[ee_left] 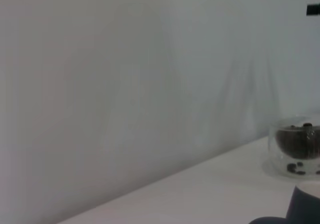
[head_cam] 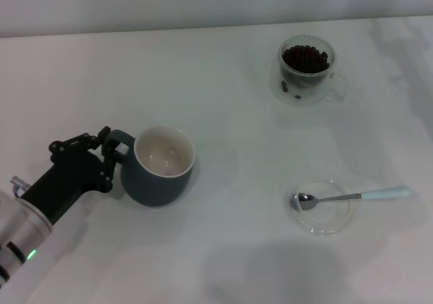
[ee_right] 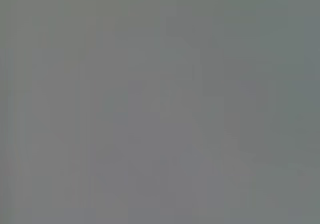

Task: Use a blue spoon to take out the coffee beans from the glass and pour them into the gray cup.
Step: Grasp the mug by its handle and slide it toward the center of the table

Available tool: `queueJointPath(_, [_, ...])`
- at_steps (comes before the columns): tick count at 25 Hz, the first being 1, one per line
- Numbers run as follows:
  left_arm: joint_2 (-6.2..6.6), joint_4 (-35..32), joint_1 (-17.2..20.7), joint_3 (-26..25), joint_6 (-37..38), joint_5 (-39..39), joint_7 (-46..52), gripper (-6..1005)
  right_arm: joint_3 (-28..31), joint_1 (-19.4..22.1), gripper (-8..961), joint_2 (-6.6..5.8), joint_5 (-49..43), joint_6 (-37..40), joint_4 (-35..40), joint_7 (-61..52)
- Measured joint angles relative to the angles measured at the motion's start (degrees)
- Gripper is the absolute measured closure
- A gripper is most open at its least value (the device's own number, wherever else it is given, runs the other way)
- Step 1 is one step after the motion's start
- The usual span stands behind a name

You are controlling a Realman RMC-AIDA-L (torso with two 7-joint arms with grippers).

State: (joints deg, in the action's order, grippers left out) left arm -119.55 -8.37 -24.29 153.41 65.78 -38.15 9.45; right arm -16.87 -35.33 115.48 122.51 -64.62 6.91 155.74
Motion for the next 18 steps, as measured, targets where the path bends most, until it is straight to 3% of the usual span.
queueJointPath(18, [-0.05, -2.4, 2.2, 0.2, -3.7, 0.2, -0.1, 894, 0.0, 1.1, 228, -0.03, 0.0, -2.0, -0.1, -0.1])
